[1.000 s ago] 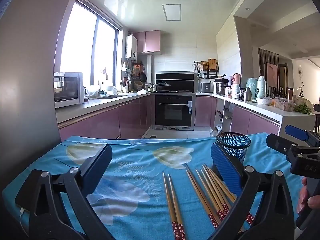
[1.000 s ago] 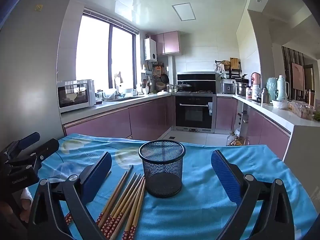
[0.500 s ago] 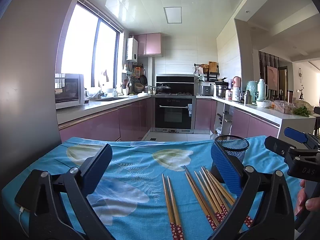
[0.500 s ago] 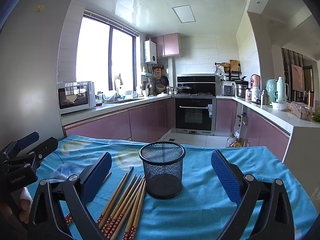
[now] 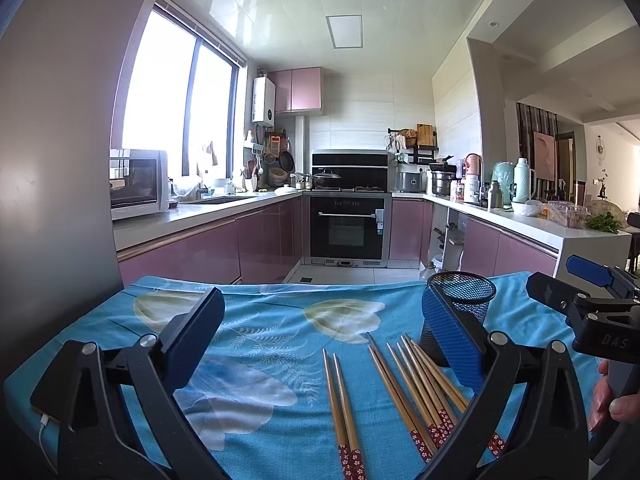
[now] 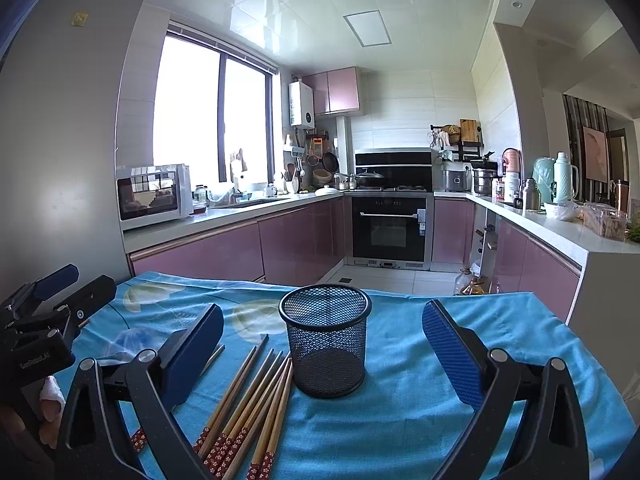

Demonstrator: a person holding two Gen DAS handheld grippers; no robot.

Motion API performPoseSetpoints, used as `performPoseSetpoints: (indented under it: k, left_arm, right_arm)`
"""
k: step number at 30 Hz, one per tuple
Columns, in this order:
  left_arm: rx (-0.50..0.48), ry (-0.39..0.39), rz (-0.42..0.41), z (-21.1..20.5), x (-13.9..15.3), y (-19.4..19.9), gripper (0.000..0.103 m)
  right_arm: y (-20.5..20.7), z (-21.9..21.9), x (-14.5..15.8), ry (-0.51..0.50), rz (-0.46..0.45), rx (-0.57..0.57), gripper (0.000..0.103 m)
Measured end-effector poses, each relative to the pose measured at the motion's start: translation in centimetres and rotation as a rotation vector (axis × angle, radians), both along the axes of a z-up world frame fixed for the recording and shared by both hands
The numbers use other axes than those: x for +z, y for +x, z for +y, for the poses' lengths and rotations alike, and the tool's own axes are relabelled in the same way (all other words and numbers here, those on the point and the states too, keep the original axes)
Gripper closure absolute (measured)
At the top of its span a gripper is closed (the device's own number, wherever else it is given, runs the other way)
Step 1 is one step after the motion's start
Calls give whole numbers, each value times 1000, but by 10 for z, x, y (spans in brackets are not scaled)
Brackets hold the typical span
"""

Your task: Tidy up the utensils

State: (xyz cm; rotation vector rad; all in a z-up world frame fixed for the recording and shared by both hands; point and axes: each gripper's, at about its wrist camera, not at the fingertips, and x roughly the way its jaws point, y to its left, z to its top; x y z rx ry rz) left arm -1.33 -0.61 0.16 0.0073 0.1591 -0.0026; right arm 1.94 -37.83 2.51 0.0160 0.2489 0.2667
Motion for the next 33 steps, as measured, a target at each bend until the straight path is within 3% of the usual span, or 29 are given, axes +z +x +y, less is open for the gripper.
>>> performPoseSetpoints:
  k: [33]
  left_arm:
    - [3, 0, 2, -2, -2, -2, 6]
  right_arm:
    - [2, 2, -2, -1, 11, 3, 7]
